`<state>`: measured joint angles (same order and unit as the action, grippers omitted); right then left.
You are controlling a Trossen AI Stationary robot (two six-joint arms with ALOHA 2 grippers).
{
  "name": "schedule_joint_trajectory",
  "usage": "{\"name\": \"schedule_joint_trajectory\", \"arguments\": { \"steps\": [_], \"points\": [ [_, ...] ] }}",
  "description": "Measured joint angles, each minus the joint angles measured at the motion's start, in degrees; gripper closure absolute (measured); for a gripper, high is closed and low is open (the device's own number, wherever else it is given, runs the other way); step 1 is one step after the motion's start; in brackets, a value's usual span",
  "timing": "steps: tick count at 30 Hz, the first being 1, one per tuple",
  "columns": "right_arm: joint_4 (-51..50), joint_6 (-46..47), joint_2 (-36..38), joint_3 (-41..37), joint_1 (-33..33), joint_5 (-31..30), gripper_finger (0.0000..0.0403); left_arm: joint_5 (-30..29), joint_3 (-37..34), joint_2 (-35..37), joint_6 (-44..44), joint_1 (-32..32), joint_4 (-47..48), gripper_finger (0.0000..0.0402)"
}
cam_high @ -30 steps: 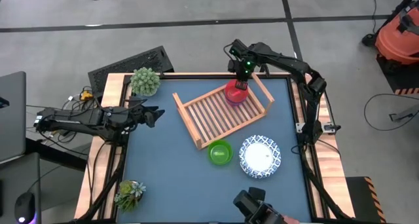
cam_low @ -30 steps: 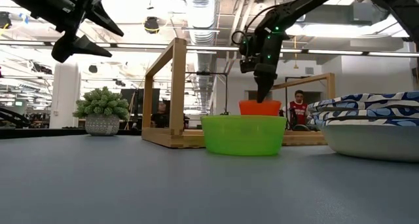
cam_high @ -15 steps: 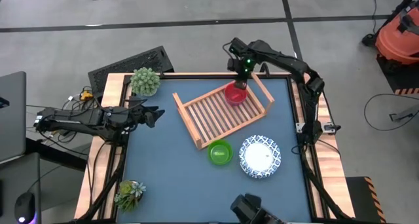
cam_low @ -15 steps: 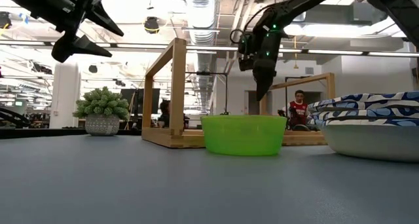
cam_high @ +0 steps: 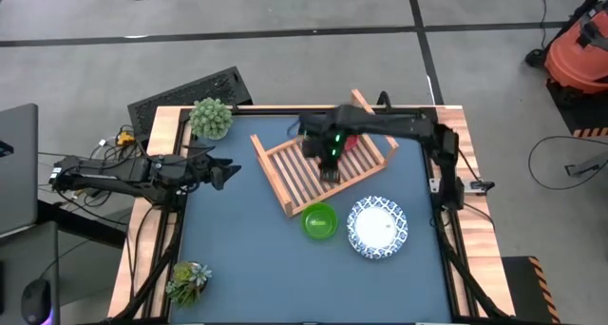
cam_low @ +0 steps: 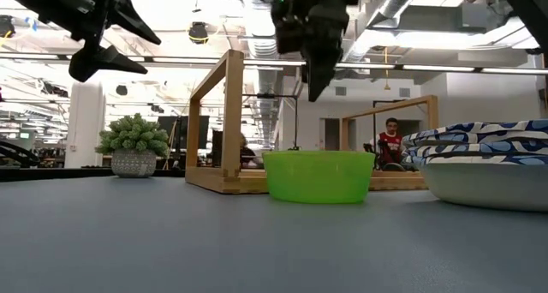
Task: Place and stack bowls onto a shelf
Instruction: Stack the green bowl on top of the orange bowl on the shelf
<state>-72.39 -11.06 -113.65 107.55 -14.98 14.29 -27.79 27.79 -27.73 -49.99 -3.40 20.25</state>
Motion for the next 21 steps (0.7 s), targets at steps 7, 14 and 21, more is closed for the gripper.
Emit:
{"name": "schedule_joint_trajectory", "arguments": {
  "steps": [7,14,21],
  "points": [
    [3.3,7.8,0.1,-0.5,10.4,-7.9,0.0287,2.7,0.0,0.0,0.3,0.0,0.0,0.0127],
    [15.0,15.7,5.2,-15.6,16.7,-10.5,0.0287,3.7,0.0,0.0,2.5,0.0,0.0,0.0127],
    [22.1,18.3,5.3,-24.3,17.6,-13.2,0.0287,3.5,0.0,0.0,2.8,0.0,0.2,0.0127]
  ]
}}
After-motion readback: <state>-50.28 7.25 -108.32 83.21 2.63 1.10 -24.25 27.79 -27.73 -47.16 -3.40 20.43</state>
